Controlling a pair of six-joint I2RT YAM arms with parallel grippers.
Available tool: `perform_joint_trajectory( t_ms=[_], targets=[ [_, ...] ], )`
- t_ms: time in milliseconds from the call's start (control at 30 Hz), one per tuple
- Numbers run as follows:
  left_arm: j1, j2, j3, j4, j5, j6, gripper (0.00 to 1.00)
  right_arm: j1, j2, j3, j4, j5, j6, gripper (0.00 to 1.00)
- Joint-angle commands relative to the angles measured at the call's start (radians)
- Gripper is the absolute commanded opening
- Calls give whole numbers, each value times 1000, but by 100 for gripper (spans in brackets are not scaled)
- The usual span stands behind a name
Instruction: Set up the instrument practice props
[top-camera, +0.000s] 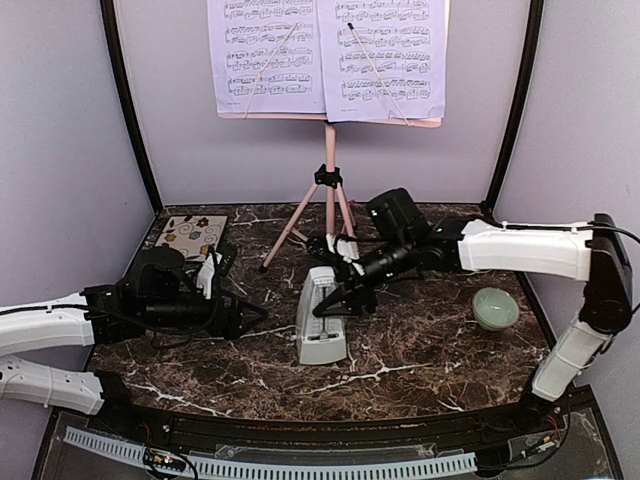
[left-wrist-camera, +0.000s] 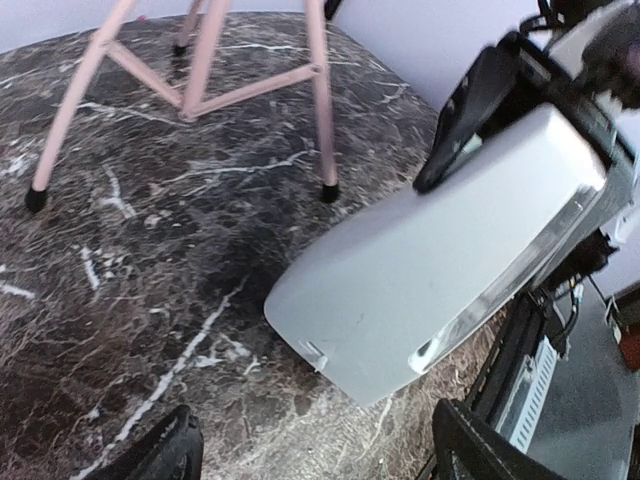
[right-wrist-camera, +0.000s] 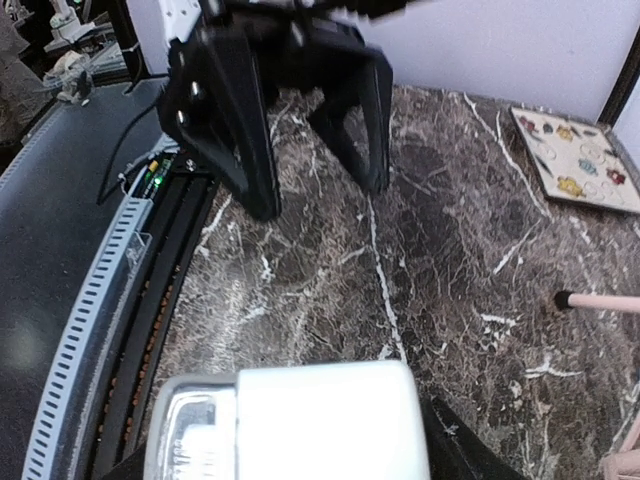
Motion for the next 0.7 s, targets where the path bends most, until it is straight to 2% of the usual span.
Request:
perform_joint_trajectory(
  t_ms=[0,133,300,467,567,667],
  targets=[
    [-112,-14,-30,125,100,181,81,40,-233,-38,138,-19,59,20],
    [-200,-25,-31,174,110,323,78,71,-361,-80,112,34,55,17],
    [-272,-1,10,129,113,495,74,132,-472,-79,46,91,32,12],
    [-283,-48,0,168,117,593,83,213,-516,-35,-56,133,1,8],
    [-283,-50,12,159,128,646,97,262,-525,-10,-104,156,-12,7],
    [-286,-24,43,133,169,674,99,296,-527,10,-137,176,-22,6]
  ],
)
